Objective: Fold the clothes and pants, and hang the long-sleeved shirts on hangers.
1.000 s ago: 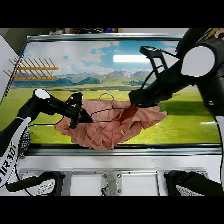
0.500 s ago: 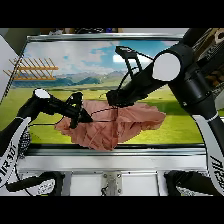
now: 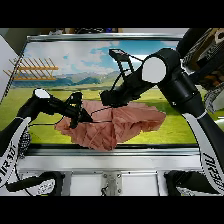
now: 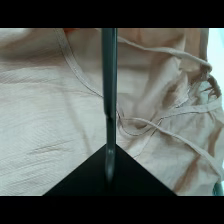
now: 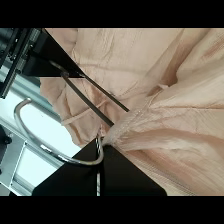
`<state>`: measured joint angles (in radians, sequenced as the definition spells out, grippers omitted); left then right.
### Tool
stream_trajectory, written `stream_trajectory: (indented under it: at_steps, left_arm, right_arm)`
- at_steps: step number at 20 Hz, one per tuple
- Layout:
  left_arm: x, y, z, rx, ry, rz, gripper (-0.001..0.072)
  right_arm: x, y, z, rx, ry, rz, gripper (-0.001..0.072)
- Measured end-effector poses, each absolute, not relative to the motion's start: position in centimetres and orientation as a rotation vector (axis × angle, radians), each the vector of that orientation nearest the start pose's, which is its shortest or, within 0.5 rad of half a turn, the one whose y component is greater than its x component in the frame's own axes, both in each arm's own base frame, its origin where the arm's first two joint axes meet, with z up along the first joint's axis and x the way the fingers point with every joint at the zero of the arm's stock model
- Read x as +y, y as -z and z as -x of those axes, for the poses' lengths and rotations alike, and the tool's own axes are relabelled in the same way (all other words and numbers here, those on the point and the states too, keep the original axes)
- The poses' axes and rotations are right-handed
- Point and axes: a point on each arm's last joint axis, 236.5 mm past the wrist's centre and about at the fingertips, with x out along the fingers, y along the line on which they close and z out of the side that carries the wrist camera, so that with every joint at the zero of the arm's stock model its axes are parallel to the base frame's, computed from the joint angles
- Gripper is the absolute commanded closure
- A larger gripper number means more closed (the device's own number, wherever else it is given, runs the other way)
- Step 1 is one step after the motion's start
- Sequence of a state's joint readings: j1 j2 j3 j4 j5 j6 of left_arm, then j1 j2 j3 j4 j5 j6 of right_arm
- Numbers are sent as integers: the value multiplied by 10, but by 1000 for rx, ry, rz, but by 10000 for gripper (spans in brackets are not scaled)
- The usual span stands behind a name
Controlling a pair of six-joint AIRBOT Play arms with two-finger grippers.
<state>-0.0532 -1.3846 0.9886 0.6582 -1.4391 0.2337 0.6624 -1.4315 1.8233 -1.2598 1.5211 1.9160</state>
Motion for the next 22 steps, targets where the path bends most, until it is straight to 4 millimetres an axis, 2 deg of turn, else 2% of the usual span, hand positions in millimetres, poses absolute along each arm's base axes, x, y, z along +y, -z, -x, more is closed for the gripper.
stream_trajectory:
  at_steps: [5, 6, 8, 9, 14, 18, 19, 20, 21, 22]
  left_arm:
    - [-201, -8, -284, 609, 1640, -458, 703]
    - [-201, -8, -284, 609, 1641, -458, 704]
    - [-201, -8, -284, 608, 1642, -459, 703]
    - [-201, -8, -284, 607, 1642, -460, 704]
    - [-201, -8, -284, 613, 1639, -455, 704]
    - [-201, -8, -284, 615, 1638, -452, 703]
    - [-201, -8, -284, 616, 1637, -452, 704]
    - [-201, -8, -284, 616, 1637, -451, 703]
    - [-201, -8, -284, 619, 1637, -448, 703]
    - [-201, -8, -284, 620, 1637, -448, 703]
  right_arm:
    - [316, -168, -292, 1308, -635, -84, 690]
    - [313, -168, -291, 1317, -631, -81, 641]
    - [306, -167, -290, 1329, -618, -76, 168]
    - [304, -168, -290, 1331, -615, -74, 121]
    - [290, -181, -288, 1294, -651, -31, 121]
    - [263, -202, -278, 1219, -744, 105, 127]
    - [254, -209, -275, 1194, -778, 141, 219]
    - [245, -216, -272, 1168, -811, 168, 404]
    - [236, -223, -268, 1143, -844, 181, 494]
    - [227, -230, -265, 1114, -876, 186, 423]
